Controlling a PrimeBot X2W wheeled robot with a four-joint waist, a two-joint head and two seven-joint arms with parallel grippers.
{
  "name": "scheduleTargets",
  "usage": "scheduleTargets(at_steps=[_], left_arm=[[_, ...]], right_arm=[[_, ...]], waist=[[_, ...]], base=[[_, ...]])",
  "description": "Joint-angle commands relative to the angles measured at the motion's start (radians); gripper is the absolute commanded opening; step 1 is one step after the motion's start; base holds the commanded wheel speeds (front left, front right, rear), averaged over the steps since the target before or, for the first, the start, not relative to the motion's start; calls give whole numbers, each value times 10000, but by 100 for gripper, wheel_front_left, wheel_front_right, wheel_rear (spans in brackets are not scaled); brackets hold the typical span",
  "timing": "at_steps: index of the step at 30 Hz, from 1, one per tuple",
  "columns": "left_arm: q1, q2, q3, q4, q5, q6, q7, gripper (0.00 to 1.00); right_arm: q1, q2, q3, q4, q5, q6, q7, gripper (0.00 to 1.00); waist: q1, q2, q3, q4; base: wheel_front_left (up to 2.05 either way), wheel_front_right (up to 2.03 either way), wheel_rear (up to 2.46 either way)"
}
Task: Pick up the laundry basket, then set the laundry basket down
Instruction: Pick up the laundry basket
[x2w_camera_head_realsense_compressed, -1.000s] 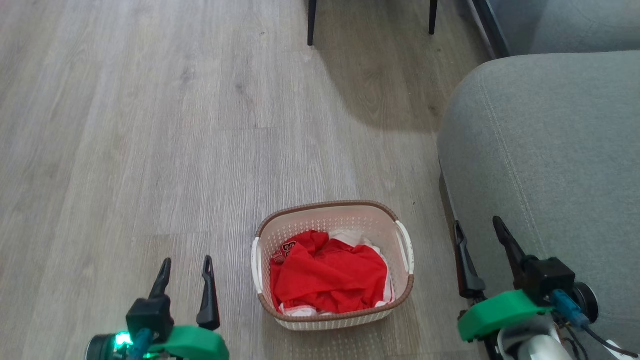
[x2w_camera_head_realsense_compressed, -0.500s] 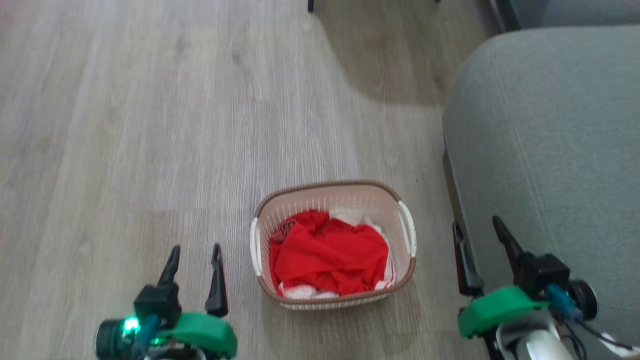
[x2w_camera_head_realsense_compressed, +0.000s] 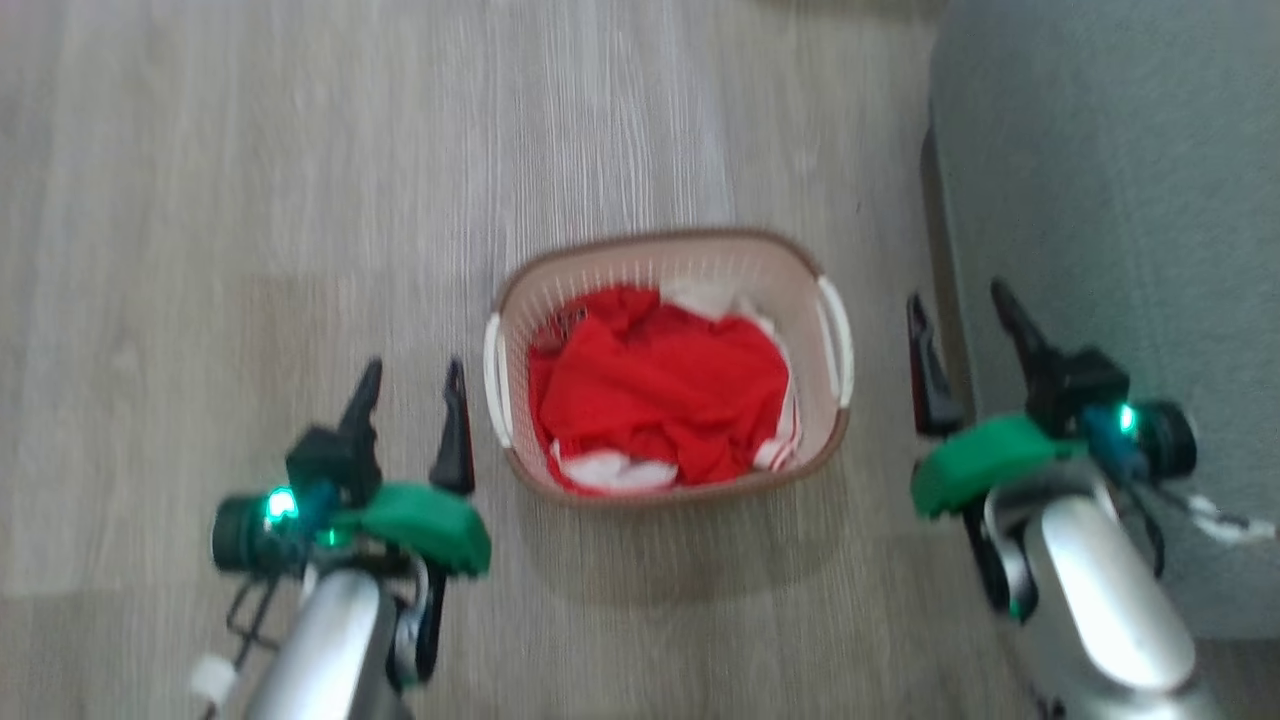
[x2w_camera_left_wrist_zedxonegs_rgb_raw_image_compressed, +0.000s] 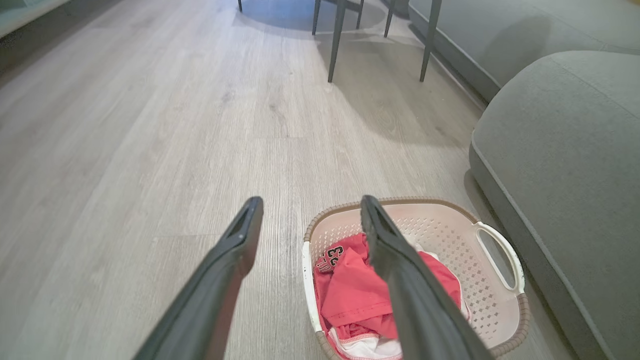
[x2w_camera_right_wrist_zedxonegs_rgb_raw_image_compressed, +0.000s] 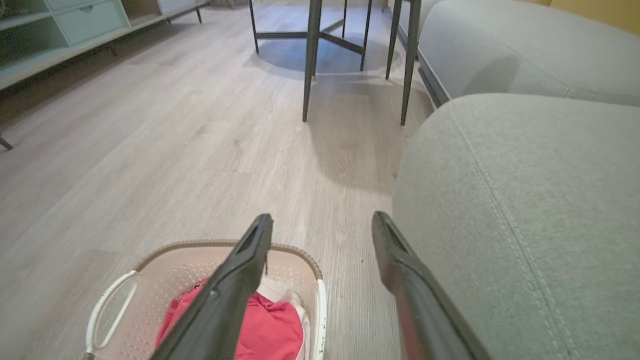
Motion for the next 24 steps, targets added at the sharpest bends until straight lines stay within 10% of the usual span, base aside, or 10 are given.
scheduleTargets(at_steps=[1,24], left_arm=[[-559,57,229,-109,-159,17,-95,100],[-4465,56,-852,3251,-1575,-73,-95,100]], right_arm=[[-485,-70,142,-56,-117,-15,-122,100],[-4293,-70,-468,3497,-482,-15,-122,100]], waist=[[-2,0,1099,5],[-2,0,5228,274]], base=[[0,0,0],[0,0,0]])
